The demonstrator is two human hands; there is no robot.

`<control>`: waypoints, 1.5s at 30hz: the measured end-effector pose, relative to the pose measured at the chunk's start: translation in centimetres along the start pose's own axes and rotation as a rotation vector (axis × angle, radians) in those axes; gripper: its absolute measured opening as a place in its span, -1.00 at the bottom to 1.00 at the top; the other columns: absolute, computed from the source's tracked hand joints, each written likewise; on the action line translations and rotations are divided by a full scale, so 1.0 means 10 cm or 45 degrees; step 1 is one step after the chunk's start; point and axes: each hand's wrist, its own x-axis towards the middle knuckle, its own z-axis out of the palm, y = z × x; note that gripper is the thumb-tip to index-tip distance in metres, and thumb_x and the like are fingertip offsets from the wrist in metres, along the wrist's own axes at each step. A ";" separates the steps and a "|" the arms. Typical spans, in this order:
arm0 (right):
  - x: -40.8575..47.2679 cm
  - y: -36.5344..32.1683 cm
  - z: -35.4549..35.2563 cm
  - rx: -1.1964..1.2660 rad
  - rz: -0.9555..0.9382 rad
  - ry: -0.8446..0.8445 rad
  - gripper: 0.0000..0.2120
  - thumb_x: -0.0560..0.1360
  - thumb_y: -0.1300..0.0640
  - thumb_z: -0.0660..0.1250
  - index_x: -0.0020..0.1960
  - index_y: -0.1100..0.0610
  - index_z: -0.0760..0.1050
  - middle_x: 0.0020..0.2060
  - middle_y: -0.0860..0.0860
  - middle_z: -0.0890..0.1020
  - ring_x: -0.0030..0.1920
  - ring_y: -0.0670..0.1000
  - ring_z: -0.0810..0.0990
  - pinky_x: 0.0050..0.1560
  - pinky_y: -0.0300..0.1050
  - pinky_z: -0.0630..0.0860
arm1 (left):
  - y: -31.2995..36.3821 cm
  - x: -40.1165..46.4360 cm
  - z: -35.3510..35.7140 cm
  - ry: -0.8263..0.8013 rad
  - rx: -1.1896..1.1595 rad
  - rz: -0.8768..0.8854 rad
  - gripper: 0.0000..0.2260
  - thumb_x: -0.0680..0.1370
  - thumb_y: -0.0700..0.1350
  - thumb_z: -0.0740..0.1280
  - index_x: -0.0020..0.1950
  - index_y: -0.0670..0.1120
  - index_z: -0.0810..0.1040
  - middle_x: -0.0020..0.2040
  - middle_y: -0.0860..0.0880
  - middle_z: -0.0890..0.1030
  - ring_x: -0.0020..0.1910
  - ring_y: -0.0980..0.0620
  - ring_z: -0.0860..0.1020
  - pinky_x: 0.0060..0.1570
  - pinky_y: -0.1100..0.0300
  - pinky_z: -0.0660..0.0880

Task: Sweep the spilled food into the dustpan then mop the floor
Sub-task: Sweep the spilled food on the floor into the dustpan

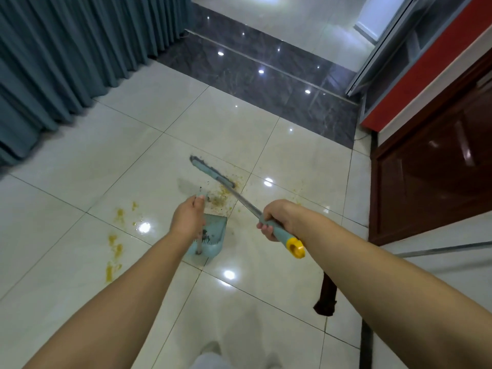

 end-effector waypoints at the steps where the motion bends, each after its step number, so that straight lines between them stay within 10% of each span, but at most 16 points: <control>1: 0.03 -0.02 0.01 -0.026 0.021 0.005 -0.89 0.57 0.28 0.05 -0.09 0.25 0.32 -0.39 0.09 0.39 -0.69 -0.08 0.32 -0.65 -0.41 0.33 | -0.01 0.00 -0.05 0.014 -0.030 -0.017 -0.62 0.65 0.07 0.05 0.30 -0.08 0.48 -0.33 -0.07 0.45 -0.48 0.02 0.37 -0.49 0.24 0.32; 17: 0.78 -0.02 0.22 -0.138 0.286 -0.402 -0.92 0.60 0.29 0.10 -0.02 0.29 0.34 -0.63 0.15 0.49 -0.71 -0.11 0.36 -0.70 -0.35 0.37 | -0.27 -0.12 -0.75 0.577 -0.084 -0.108 -0.58 0.64 0.11 0.04 0.08 -0.19 0.51 -0.36 -0.11 0.47 -0.48 -0.02 0.41 -0.40 0.20 0.37; 25: 1.23 -0.09 0.56 -0.337 0.537 -0.611 -0.89 0.57 0.30 0.12 -0.08 0.33 0.36 -0.20 0.19 0.44 -0.69 -0.07 0.39 -0.68 -0.34 0.39 | -0.30 -0.17 -0.89 0.998 0.160 -0.239 -0.65 0.66 0.03 0.03 0.04 -0.18 0.49 -0.20 -0.18 0.53 -0.33 -0.06 0.46 -0.36 0.13 0.29; 30: 1.52 -0.16 0.76 -0.526 0.663 -0.613 -0.87 0.56 0.28 0.14 -0.14 0.31 0.36 -0.37 0.13 0.43 -0.72 -0.06 0.40 -0.70 -0.32 0.39 | -0.41 -0.14 -0.86 1.215 0.071 -0.325 -0.59 0.64 0.06 0.05 0.11 -0.22 0.51 -0.06 -0.29 0.60 -0.07 -0.27 0.57 -0.10 -0.01 0.49; 45: 2.40 -1.57 -0.24 -0.332 0.618 -0.505 -0.82 0.59 0.26 0.13 -0.16 0.31 0.36 -0.54 0.16 0.43 -0.73 -0.05 0.37 -0.72 -0.34 0.37 | -0.13 0.63 -0.06 1.356 -0.125 -0.445 -0.59 0.63 0.09 0.03 0.11 -0.16 0.54 -0.17 -0.17 0.58 -0.21 -0.16 0.56 -0.20 0.02 0.49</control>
